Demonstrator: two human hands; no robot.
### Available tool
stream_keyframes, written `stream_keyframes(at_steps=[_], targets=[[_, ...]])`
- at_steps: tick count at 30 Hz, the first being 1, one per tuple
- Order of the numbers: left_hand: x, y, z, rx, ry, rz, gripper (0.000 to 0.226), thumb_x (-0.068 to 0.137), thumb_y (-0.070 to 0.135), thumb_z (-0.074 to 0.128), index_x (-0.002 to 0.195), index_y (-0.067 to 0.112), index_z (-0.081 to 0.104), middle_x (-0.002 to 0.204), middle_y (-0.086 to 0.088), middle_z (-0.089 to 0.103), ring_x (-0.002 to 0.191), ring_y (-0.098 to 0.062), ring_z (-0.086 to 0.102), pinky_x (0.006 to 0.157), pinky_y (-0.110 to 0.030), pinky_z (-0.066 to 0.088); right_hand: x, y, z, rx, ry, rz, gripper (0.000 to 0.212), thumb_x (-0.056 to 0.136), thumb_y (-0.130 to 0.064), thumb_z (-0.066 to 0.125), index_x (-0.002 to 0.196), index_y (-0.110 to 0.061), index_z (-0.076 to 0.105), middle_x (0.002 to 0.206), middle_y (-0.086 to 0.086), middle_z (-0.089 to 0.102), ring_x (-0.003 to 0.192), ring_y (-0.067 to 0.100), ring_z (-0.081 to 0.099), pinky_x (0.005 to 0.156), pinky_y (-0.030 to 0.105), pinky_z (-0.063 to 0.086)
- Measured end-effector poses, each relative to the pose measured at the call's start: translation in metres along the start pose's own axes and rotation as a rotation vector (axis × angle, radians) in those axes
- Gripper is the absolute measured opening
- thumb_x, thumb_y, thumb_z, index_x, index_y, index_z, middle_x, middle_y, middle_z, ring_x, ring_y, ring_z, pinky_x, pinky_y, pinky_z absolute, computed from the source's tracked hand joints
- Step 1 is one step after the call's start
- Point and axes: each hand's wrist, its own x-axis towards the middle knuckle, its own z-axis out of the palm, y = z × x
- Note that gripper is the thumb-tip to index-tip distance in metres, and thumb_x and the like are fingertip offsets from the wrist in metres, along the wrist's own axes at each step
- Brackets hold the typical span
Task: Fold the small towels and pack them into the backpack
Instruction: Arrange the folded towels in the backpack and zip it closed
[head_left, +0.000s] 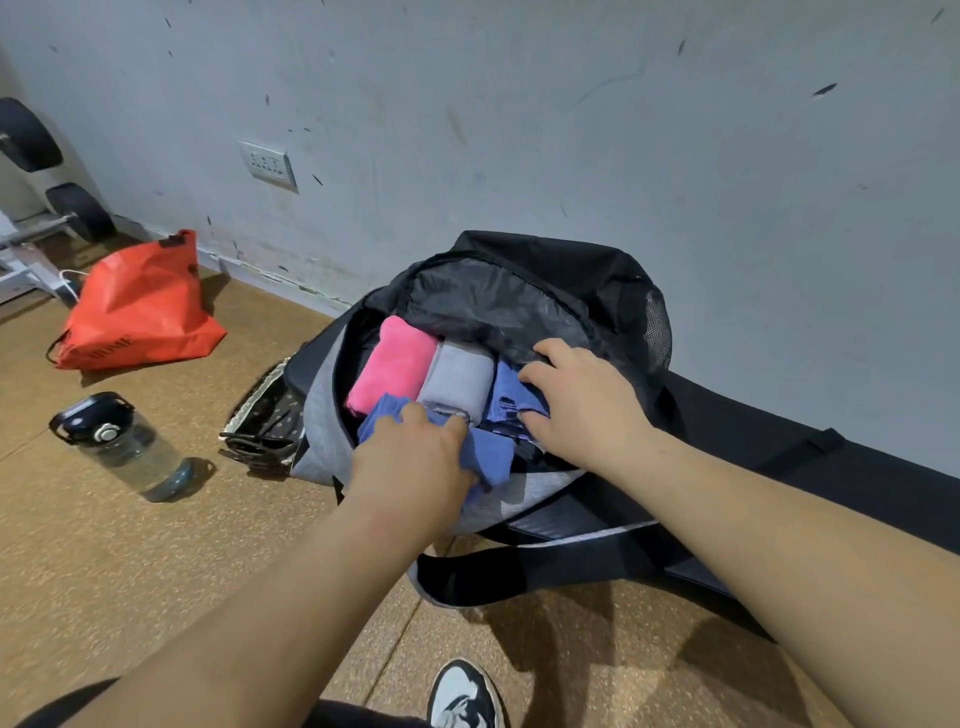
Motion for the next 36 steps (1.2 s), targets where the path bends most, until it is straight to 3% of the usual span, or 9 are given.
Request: stream_keyframes(at_steps=[6,10,16,20,23,27,29,31,36], targets=[[0.018,-0.001,-0.001,-0.126,0.194,-0.033,0.044,0.095,0.057,0.060,0.116,0.020,0.048,0.115,-0.008,0.054,0.084,-0.031,0.051,0.065,-0.037,0.036,-0.007,0.016,-0.011,0.274,0.060,-0.016,0.040,0.089,-0.040,0.072,0.124,-0.026,0.060,0.130,-0.006,0.058,0.113,0.023,0.060,0.089,0.039,0.052],[0.017,0.004,-0.003,-0.048,0.115,-0.048,0.047,0.096,0.065,0.053,0.120,0.025,0.055,0.127,-0.006,0.051,0.112,-0.033,0.057,0.072,-0.038,0.040,-0.018,0.039,-0.021,0.138,0.093,0.084,0.052,0.088,-0.036,0.068,0.138,-0.023,0.058,0.132,0.000,0.060,0.120,0.028,0.059,0.095,0.041,0.051],[0.008,0.000,-0.031,0.097,0.019,0.009,0.058,0.093,0.069,0.050,0.136,0.031,0.059,0.145,-0.005,0.044,0.147,-0.036,0.030,0.110,-0.051,0.038,-0.027,0.072,-0.027,0.036,0.010,0.149,0.032,0.091,-0.044,0.066,0.113,-0.022,0.070,0.107,0.000,0.065,0.108,0.028,0.061,0.082,0.043,0.055],[0.029,0.037,-0.030,-0.164,0.252,0.298,0.033,0.101,0.040,0.054,0.117,0.017,0.070,0.121,-0.004,0.059,0.121,-0.030,0.053,0.089,-0.041,0.050,-0.016,0.075,-0.028,0.206,0.083,0.208,0.017,0.090,-0.036,0.056,0.088,-0.021,0.062,0.090,-0.001,0.060,0.090,0.027,0.061,0.076,0.045,0.055],[0.048,0.069,-0.021,-0.206,0.291,0.440,0.024,0.098,0.039,0.056,0.090,0.017,0.061,0.097,-0.002,0.057,0.102,-0.031,0.059,0.071,-0.039,0.048,-0.004,0.074,-0.038,0.383,0.198,0.293,0.014,0.088,-0.034,0.057,0.083,-0.021,0.057,0.081,-0.005,0.063,0.078,0.023,0.059,0.072,0.042,0.054],[0.064,0.094,-0.024,-0.169,0.270,0.373,0.029,0.093,0.050,0.065,0.099,0.023,0.054,0.104,0.001,0.064,0.105,-0.026,0.060,0.071,-0.033,0.033,0.005,0.083,-0.055,0.545,0.236,0.374,0.015,0.089,-0.031,0.060,0.081,-0.018,0.061,0.073,0.001,0.068,0.068,0.022,0.060,0.069,0.038,0.052],[0.073,0.104,-0.027,-0.191,0.271,0.330,0.013,0.094,0.038,0.065,0.094,0.028,0.057,0.101,-0.001,0.068,0.102,-0.028,0.062,0.070,-0.033,0.033,0.006,0.088,-0.059,0.607,0.228,0.373,0.016,0.091,-0.029,0.061,0.082,-0.016,0.062,0.075,0.006,0.070,0.064,0.019,0.057,0.067,0.035,0.051],[0.085,0.108,-0.032,-0.218,0.214,0.312,0.014,0.092,0.031,0.063,0.082,0.026,0.055,0.092,0.000,0.067,0.098,-0.029,0.063,0.067,-0.034,0.038,0.004,0.092,-0.059,0.627,0.208,0.344,0.015,0.091,-0.029,0.061,0.081,-0.018,0.061,0.074,0.005,0.069,0.062,0.016,0.054,0.066,0.035,0.050],[0.120,0.097,-0.042,-0.318,0.046,0.316,0.038,0.095,0.054,0.062,0.076,0.020,0.066,0.079,0.001,0.069,0.083,-0.026,0.066,0.075,-0.038,0.059,0.001,0.103,-0.054,0.637,0.202,0.297,0.013,0.090,-0.031,0.060,0.079,-0.025,0.057,0.071,-0.002,0.066,0.062,0.014,0.056,0.068,0.041,0.053]])
